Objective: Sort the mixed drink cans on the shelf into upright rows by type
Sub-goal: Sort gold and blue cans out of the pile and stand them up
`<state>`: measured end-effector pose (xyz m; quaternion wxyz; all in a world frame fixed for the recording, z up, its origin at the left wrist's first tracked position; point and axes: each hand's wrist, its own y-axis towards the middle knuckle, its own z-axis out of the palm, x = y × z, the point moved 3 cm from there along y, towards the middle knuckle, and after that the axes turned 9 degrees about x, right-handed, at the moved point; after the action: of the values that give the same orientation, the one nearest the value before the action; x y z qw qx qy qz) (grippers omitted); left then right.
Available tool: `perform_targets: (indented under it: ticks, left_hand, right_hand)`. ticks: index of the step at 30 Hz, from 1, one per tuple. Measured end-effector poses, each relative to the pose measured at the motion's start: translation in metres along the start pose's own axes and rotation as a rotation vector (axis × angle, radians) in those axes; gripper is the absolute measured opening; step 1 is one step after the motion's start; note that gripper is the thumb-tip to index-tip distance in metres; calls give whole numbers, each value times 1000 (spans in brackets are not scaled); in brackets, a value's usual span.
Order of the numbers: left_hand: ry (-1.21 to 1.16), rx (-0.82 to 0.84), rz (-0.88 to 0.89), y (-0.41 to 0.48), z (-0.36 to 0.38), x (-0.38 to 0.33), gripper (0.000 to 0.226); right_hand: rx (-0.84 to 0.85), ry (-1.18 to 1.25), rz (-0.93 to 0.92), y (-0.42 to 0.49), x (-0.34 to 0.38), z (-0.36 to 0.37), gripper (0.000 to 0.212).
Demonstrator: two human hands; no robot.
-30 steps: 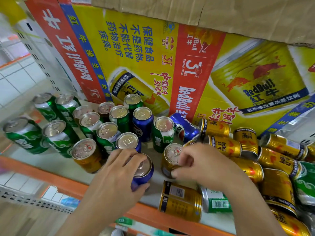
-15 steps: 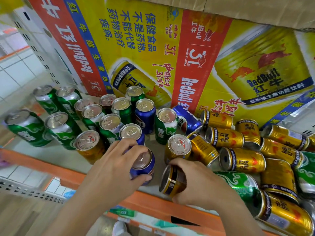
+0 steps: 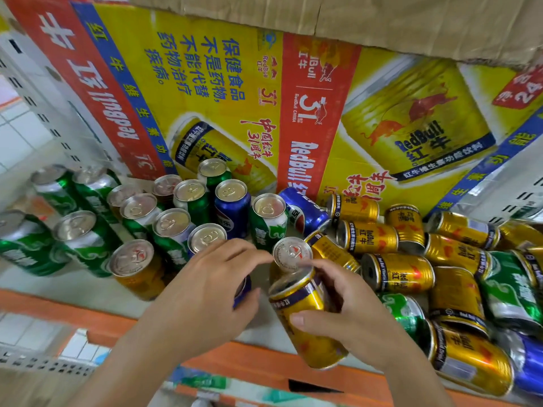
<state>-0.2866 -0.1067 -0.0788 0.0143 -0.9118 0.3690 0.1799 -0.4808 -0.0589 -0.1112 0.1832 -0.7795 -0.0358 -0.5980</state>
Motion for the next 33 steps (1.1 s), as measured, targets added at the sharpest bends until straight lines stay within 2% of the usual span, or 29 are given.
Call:
perform_targets:
  ticks: [3,6,9,12,15,20,22,24,26,29,31,33]
  left_hand:
    - [-39,133,24,5,3,-3,44]
    - [32,176,34,10,10,-5,48]
    - [119,134,42,25,9,-4,47]
    - [176,163,35,44,4,-8,42]
    - [175,259,5,58,11,-6,41]
    - [109,345,-28,72,15,-7,38]
    - [68,346,-23,78,12,-7,36]
    - [25,374,-25,84,10,-7,34]
    - [20,429,-32,89,11,-6,32]
    - [44,537,-47,92,15,-6,31]
    - [55,594,-61,95,18,-5,37]
    - [72,614,-75,97,20,-6,47]
  right_hand:
    - [34,8,143,-1,-2,-1,60]
    - [115,-165,216,1,8,-4,63]
    - [157,-558,226,9,25,-1,47]
    - [71,-960,227,19,34,16,29]
    - [56,-1131,230,28,33,35,27]
    - [-20,-1114,305,35,32,38,36]
    - [-155,-1035,240,35,33,41,32]
    - [-398,-1016,94,35,35,40,22]
    - [-556,-843,-34,31,30,34,24]
    - [-546,-673,-133,27,16,28,23]
    - [-490,-610,-102,23,10,20,32]
    - [-504,-607,-86,20,5,6,32]
